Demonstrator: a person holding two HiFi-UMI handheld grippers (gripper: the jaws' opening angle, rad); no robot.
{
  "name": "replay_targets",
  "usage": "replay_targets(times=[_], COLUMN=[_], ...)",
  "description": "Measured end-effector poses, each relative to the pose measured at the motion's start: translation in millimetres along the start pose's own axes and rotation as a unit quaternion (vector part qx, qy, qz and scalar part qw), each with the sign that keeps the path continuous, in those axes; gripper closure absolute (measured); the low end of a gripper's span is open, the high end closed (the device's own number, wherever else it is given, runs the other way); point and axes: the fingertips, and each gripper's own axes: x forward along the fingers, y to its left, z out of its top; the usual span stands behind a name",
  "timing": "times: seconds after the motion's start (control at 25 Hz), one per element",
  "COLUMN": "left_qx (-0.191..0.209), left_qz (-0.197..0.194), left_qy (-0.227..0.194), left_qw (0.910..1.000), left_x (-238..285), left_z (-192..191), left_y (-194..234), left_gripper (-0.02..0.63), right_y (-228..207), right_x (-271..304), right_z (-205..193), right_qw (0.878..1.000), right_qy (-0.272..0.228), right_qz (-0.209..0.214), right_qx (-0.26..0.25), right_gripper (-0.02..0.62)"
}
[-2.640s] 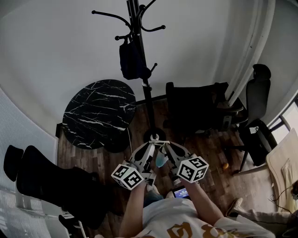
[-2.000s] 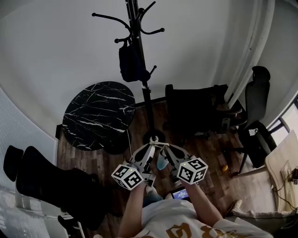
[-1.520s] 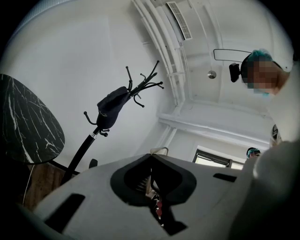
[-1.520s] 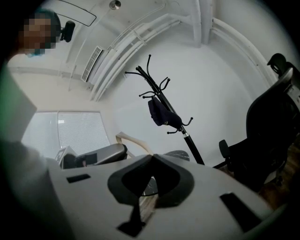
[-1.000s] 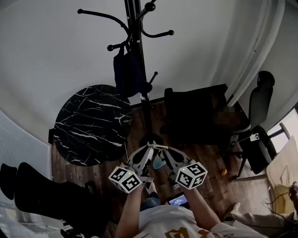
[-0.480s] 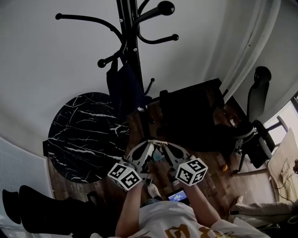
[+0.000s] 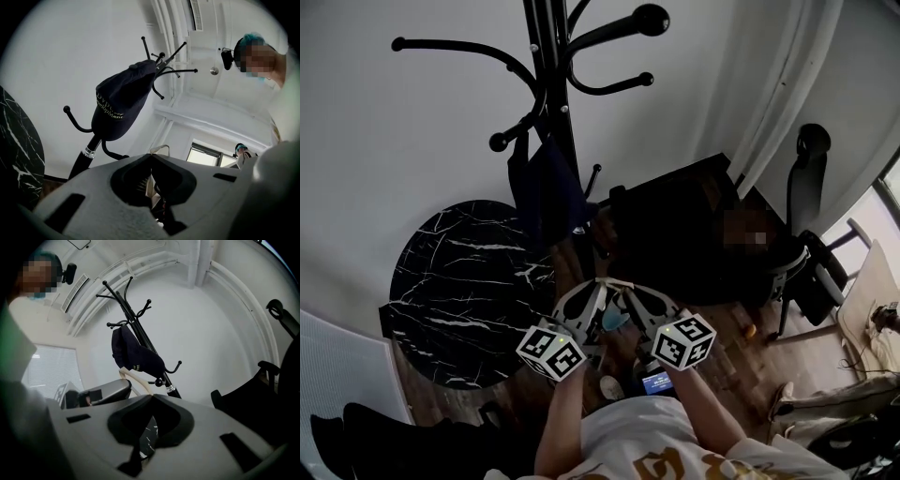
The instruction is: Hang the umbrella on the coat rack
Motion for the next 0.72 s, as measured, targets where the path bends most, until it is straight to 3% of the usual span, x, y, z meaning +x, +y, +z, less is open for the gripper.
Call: replay_targets(times=[0.72], left_qx=[-0.006], left_qz=[0.008], left_qy=[-0.002], left_qw=[0.9999], left_x=[21], left_z=[12], left_y=[28], left_gripper=[0.584], right_y=[-14], right_x=[26], right_z=[13], right_qw=[1.0], right_qy=[-0.012], right_qz=[0.004], right_qx=[0.005], right_gripper=[0.583])
